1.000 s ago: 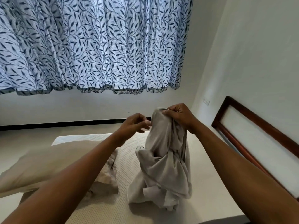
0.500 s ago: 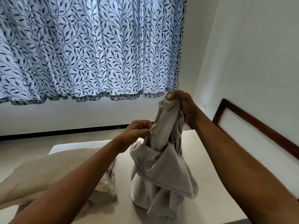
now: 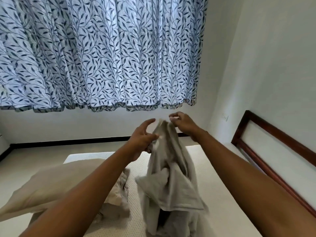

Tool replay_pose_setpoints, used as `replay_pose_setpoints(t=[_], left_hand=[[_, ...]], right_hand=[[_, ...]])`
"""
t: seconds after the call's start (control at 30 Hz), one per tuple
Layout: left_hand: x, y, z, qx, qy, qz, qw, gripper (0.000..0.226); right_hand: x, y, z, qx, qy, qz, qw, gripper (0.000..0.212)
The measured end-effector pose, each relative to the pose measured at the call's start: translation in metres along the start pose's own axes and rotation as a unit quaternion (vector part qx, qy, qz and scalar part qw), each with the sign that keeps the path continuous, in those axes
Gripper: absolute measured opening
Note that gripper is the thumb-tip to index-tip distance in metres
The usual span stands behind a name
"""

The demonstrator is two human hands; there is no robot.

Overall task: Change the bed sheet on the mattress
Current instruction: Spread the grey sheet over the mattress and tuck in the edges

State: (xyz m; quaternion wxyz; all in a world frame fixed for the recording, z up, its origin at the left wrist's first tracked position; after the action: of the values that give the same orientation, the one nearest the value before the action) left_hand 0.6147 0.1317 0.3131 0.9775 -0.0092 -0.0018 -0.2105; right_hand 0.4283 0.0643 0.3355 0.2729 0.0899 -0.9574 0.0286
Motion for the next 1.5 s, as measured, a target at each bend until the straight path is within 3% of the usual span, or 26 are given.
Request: replay_pose_setpoints(t=[0.13, 0.23, 0.33, 0.4, 0.57, 0.63, 0.67, 0.77, 0.87, 0.97, 1.03, 1.1, 1.13, 1.17, 1.27, 1.4, 1.5], left_hand=[[0.007, 0.001, -0.023, 0.017, 0.047, 0.094, 0.994, 0.036], [0.001, -0.002, -0.022, 0.016, 0.095, 0.103, 0.99, 0.026], [-0.007, -0.009, -0.014, -0.003, 0.114, 0.094, 0.989, 0.023], [-0.011, -0.013, -0.005, -0.025, 0.109, 0.09, 0.99, 0.021], [0.006, -0.016, 0.01, -0.057, 0.095, 0.096, 0.989, 0.016], [0.017, -0.015, 0.003, -0.041, 0.079, 0.098, 0.991, 0.017], [0.021, -0.014, -0.002, -0.033, 0.06, 0.093, 0.993, 0.017], [0.024, -0.008, -0.016, -0.013, -0.034, 0.052, 0.998, 0.014], [0.019, -0.005, -0.017, -0.018, -0.121, 0.018, 0.992, 0.01], [0.018, -0.007, 0.006, -0.092, -0.32, 0.084, 0.939, 0.012], [0.019, -0.012, 0.015, -0.12, -0.303, 0.111, 0.939, 0.009], [0.026, -0.017, 0.012, -0.108, -0.191, 0.119, 0.968, 0.022], [0.028, -0.017, 0.011, -0.104, -0.14, 0.128, 0.976, 0.032], [0.029, -0.016, 0.01, -0.107, -0.101, 0.137, 0.98, 0.038], [0.026, -0.01, 0.015, -0.125, -0.049, 0.157, 0.978, 0.037], [0.025, -0.013, 0.014, -0.11, -0.106, 0.112, 0.982, 0.042], [0.02, -0.017, -0.003, -0.071, -0.282, 0.021, 0.957, 0.041]], right_hand=[[-0.024, 0.038, 0.0, 0.071, -0.024, 0.058, 0.996, 0.022], [-0.046, 0.069, 0.0, 0.108, -0.053, 0.076, 0.99, 0.019], [-0.061, 0.079, 0.009, 0.094, -0.022, 0.111, 0.989, 0.047], [-0.06, 0.08, 0.021, 0.062, -0.013, 0.165, 0.984, 0.053], [-0.045, 0.074, 0.059, 0.011, 0.078, 0.218, 0.973, 0.009], [-0.03, 0.072, 0.07, -0.017, 0.082, 0.231, 0.969, 0.003], [-0.022, 0.07, 0.069, -0.02, 0.076, 0.234, 0.969, 0.01], [-0.003, 0.055, 0.042, 0.005, 0.066, 0.191, 0.979, 0.03], [0.007, 0.05, -0.016, 0.084, 0.001, 0.142, 0.986, 0.021], [0.01, 0.051, -0.056, 0.16, -0.12, 0.075, 0.977, 0.022], [0.001, 0.053, -0.063, 0.174, -0.044, 0.005, 0.984, 0.017], [-0.009, 0.051, -0.037, 0.112, 0.206, -0.01, 0.972, 0.043], [-0.009, 0.052, -0.014, 0.065, 0.289, 0.005, 0.955, 0.044], [-0.007, 0.053, 0.007, 0.039, 0.301, 0.029, 0.952, 0.034], [0.009, 0.064, 0.051, 0.006, 0.208, 0.109, 0.972, 0.015], [0.055, 0.064, 0.07, -0.029, 0.195, 0.218, 0.956, 0.021], [0.095, 0.06, 0.053, 0.005, 0.168, 0.305, 0.937, 0.025]])
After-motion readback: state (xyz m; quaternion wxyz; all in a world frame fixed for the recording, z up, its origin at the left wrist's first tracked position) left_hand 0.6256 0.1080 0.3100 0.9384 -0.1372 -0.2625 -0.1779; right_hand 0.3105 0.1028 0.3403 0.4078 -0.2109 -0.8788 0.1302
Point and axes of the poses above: each hand's wrist, its own y-axis away from the middle knuckle, its own x-axis out of the back of the hand, z = x × y, the point moved 8 cm from there along -y, towards the middle knuckle, and after that the axes turned 10 degrees about -z, right-handed, at the moved point
